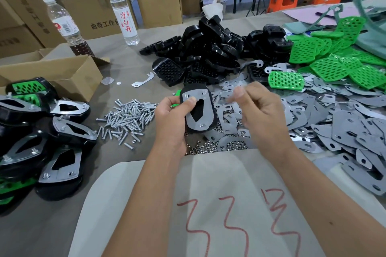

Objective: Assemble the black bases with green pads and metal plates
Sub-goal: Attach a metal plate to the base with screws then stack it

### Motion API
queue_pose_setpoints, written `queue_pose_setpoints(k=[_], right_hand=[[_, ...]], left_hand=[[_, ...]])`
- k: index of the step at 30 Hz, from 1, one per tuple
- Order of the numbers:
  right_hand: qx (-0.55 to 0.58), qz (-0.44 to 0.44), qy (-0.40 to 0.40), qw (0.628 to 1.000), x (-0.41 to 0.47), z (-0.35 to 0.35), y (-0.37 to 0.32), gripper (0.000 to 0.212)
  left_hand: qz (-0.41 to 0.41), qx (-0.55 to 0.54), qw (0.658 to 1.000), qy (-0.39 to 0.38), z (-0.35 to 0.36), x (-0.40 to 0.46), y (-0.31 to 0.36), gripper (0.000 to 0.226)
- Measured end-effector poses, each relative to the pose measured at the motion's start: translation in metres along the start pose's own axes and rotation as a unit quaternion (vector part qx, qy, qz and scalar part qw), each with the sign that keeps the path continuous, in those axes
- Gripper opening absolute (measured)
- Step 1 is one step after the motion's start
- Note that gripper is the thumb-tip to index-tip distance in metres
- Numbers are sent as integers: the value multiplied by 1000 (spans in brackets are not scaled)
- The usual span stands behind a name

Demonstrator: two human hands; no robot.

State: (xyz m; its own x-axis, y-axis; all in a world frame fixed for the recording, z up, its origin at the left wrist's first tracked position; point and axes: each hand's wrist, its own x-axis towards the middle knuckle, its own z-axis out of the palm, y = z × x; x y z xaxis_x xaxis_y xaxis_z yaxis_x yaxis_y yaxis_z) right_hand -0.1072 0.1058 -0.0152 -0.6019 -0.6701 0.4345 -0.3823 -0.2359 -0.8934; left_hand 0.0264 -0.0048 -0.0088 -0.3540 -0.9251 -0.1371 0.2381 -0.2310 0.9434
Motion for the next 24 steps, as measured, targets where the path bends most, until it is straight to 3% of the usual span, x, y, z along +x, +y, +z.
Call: queue_pose_setpoints(k=[1, 4, 5, 7, 9, 13, 15, 17, 19, 22, 24], right_hand=[[-4, 13, -36, 999, 0, 2, -1, 26], [-4, 42, -133, 990, 0, 8, -1, 26], [-2, 44, -121, 992, 0, 8, -4, 20], [2, 36, -36, 999, 0, 4, -3, 52], [14, 26, 17, 999, 0, -1, -1, 64], [-29, 32, -92, 995, 1, 6, 0, 25], [-10, 46, -98, 994, 1, 7, -2, 29], [18, 26, -19, 999, 2, 1, -2, 58], [27, 10, 13, 999, 2, -3, 0, 65], [-12, 18, -56, 998, 0, 3, 2, 31], [-9, 41, -96, 994, 2, 6, 4, 27]], left_hand=[[1, 4, 1000, -7, 1, -1, 0, 13], [-7, 10, 1000, -26, 4, -5, -1, 13], [-10, 12, 1000, -24, 4, -5, -1, 13], [-13, 11, 1000, -11, 3, -4, 0, 13], [-10, 11, 1000, -8, 2, -3, 1, 14], [-9, 23, 999, -33, 5, -8, 1, 13], [-12, 28, 999, -33, 6, -8, 0, 14], [-17, 22, 999, -22, 5, -8, 0, 14], [-18, 21, 999, -18, 5, -7, 0, 14], [-12, 30, 999, -27, 7, -8, -1, 15], [-8, 35, 999, -29, 9, -9, -2, 15]])
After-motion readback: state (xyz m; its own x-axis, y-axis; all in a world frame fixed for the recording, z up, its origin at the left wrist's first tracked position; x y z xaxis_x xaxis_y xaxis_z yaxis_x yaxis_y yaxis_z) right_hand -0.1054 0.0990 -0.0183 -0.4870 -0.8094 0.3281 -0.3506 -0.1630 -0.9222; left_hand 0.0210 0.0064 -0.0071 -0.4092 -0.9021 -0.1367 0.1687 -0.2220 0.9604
